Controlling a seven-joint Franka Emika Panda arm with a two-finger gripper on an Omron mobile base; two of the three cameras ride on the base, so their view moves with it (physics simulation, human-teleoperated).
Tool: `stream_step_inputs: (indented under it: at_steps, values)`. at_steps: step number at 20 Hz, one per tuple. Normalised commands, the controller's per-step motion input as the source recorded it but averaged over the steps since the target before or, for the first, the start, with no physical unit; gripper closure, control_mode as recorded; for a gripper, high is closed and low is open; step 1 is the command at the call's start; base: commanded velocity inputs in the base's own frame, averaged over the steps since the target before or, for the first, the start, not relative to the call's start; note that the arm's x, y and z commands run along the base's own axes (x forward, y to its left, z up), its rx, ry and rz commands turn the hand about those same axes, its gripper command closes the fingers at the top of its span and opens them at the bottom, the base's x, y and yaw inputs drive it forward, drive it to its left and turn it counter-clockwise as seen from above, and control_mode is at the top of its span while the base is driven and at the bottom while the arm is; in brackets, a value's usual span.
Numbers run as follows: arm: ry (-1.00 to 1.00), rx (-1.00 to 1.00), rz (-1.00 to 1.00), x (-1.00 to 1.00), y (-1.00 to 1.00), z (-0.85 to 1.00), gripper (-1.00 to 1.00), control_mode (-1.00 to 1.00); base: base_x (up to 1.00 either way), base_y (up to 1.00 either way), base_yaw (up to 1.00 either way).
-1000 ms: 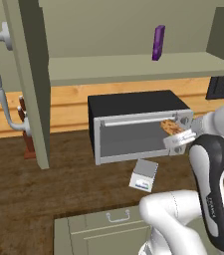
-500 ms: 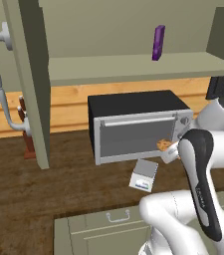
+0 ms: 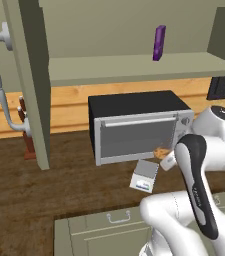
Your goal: Pick the bar and place it on the digital scale for weighing, and close the cabinet.
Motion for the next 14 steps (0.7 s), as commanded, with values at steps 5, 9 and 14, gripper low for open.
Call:
stream_step_inputs:
  at_steps: [5,9,14]
  values:
    - [0.00,0.02,0.07,0.44,-0.10,-0.25,1.00,-1.00,0.00,0.00,0.00]
    - [0.00,0.00,0.10,0.57,-0.15,-0.42,1.00,-1.00,0.00,0.00,0.00]
    - [0.00,0.00,0.09,0.48,-0.05,-0.54,1.00,-1.00,0.00,0.00,0.00]
